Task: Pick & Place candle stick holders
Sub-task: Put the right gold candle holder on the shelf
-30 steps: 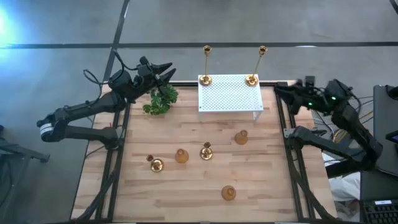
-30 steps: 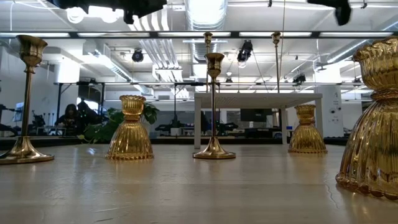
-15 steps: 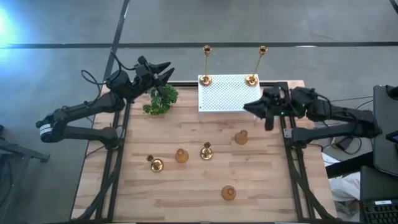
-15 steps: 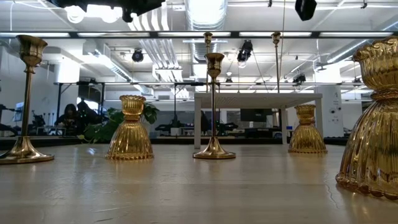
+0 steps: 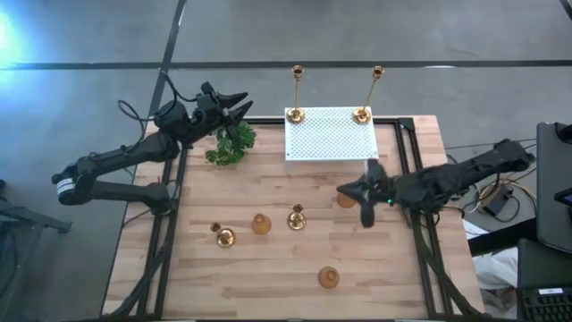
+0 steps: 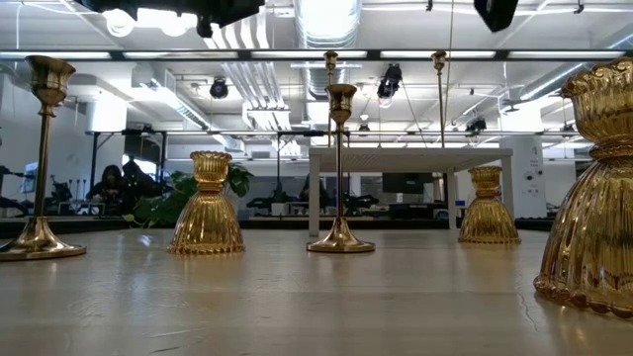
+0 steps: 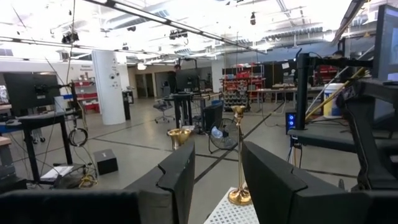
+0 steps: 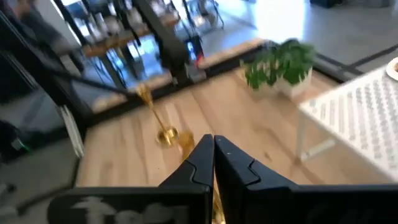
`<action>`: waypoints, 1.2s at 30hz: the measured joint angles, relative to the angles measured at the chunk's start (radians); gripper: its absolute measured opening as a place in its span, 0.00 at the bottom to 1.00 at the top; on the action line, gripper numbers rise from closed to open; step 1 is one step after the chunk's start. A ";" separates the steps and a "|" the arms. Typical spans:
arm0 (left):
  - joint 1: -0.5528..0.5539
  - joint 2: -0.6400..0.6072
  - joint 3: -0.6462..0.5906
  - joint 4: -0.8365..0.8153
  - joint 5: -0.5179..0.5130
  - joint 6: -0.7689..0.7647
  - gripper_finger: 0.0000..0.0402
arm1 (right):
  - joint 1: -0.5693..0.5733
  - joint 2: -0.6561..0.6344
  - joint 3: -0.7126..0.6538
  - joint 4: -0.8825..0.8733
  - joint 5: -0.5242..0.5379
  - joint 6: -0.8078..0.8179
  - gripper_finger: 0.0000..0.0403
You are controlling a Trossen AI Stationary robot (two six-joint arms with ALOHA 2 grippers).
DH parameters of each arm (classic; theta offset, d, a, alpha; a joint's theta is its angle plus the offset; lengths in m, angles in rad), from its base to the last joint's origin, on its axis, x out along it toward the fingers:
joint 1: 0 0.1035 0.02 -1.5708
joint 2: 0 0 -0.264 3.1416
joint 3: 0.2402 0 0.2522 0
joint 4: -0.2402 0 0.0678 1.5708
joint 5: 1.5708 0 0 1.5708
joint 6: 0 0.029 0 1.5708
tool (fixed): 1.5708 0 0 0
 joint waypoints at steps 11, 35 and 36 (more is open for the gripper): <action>0.000 -0.001 0.000 -0.062 0.001 0.004 0.34 | 0.012 0.266 -0.015 -0.004 -0.001 0.110 0.02; 0.000 -0.002 0.000 -0.097 0.001 0.006 0.34 | -0.045 0.587 -0.001 0.113 -0.095 0.103 0.38; 0.000 -0.002 0.000 -0.100 0.001 0.006 0.34 | -0.052 0.595 0.001 0.115 -0.096 0.103 0.39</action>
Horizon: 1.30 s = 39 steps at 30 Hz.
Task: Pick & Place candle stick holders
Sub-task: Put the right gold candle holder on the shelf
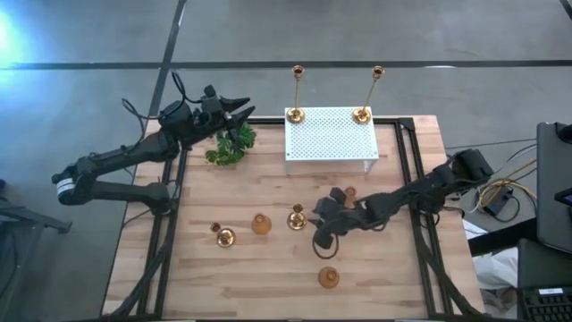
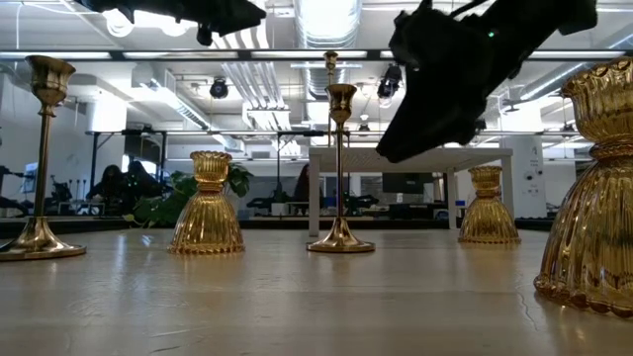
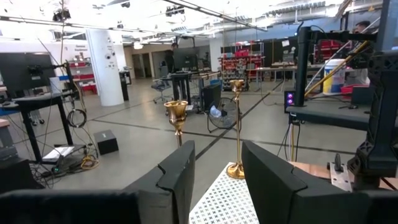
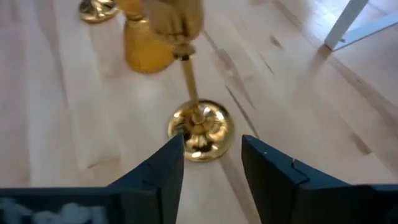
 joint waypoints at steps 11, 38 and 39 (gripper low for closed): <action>0.000 0.000 0.000 -0.002 0.000 0.000 0.34 | -0.041 0.072 0.043 0.125 -0.022 -0.058 0.37; 0.000 -0.001 0.000 -0.032 -0.004 0.005 0.34 | -0.063 0.191 0.242 -0.038 -0.034 -0.129 0.05; 0.000 -0.001 0.000 -0.032 -0.004 0.005 0.34 | -0.063 0.191 0.241 -0.038 -0.034 -0.124 0.05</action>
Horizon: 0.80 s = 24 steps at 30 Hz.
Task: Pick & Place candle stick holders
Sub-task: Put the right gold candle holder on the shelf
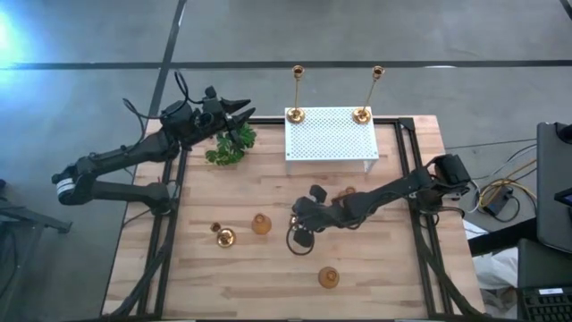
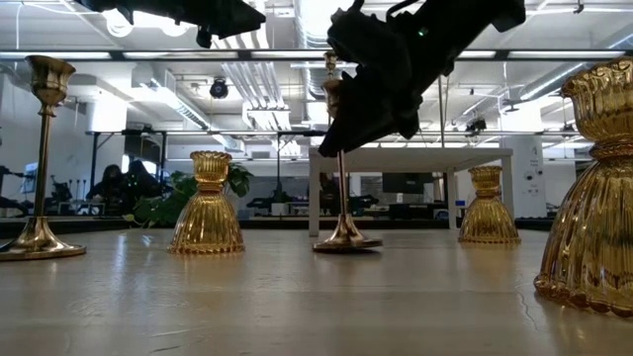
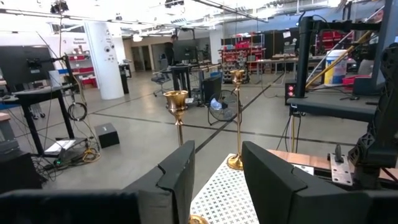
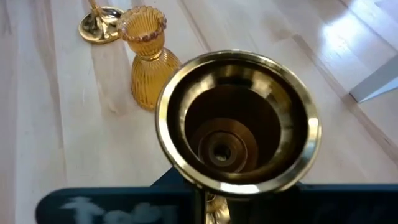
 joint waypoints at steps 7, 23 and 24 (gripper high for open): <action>0.000 0.000 0.000 0.000 -0.002 0.000 0.34 | 0.000 -0.005 -0.008 0.000 0.000 0.012 0.05; 0.000 0.000 0.000 -0.004 -0.005 0.000 0.34 | 0.001 -0.139 -0.029 -0.143 0.033 0.039 0.05; 0.000 0.000 0.000 -0.004 -0.005 0.000 0.34 | 0.001 -0.160 -0.029 -0.153 0.037 0.039 0.05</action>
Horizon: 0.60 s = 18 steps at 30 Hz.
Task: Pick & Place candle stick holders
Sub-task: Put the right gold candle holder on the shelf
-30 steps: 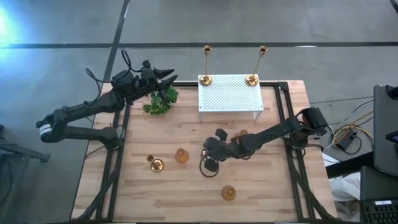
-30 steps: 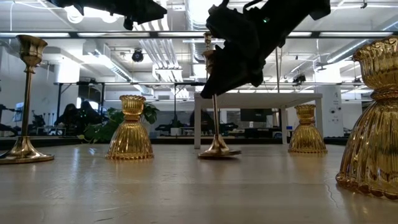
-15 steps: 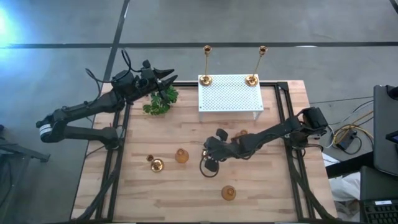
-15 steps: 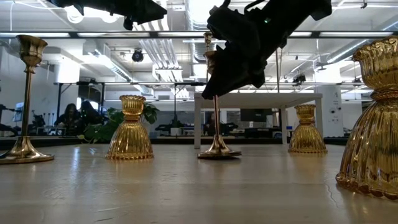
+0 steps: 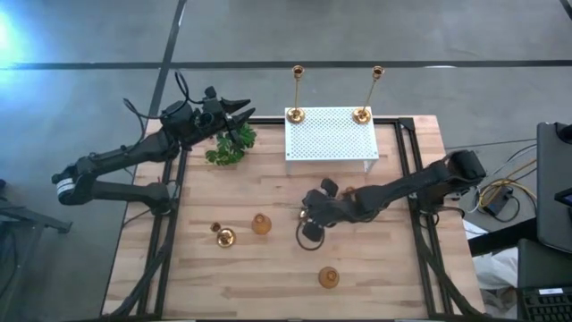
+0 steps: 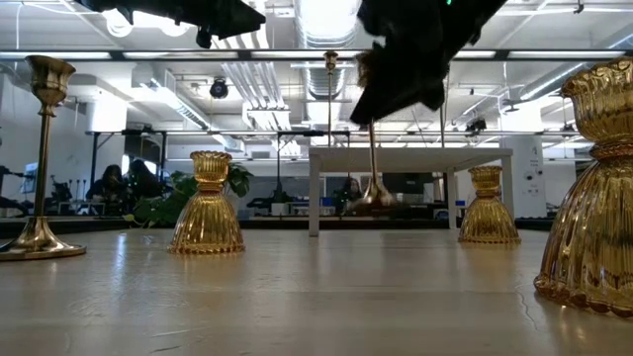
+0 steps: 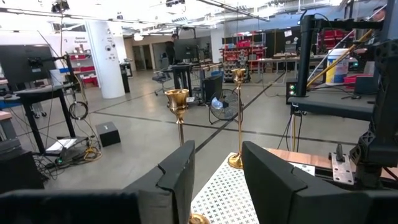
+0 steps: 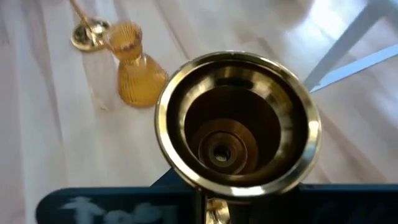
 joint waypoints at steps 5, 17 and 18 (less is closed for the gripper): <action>0.000 0.000 0.000 0.000 0.000 0.001 0.34 | 0.000 -0.113 -0.001 -0.082 0.071 0.013 0.05; 0.000 0.000 0.000 0.000 -0.006 0.002 0.34 | -0.001 -0.395 -0.002 -0.272 0.151 0.059 0.05; 0.000 0.000 0.000 0.001 -0.005 0.002 0.34 | -0.001 -0.415 -0.002 -0.282 0.160 0.064 0.05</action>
